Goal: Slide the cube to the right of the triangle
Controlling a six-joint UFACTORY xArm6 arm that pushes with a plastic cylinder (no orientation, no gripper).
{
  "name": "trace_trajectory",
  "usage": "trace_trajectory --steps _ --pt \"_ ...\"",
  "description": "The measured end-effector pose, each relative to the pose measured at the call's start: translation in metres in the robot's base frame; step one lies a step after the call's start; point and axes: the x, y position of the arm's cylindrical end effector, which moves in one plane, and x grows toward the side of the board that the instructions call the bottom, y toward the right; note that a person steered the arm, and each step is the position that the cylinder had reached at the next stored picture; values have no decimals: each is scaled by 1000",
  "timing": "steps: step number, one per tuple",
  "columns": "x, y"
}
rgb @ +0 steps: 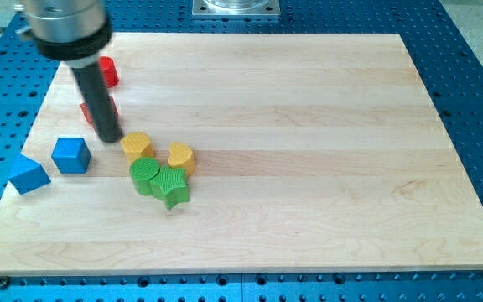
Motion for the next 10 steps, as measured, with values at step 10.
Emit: trace_trajectory --steps 10 --pt "28 -19"
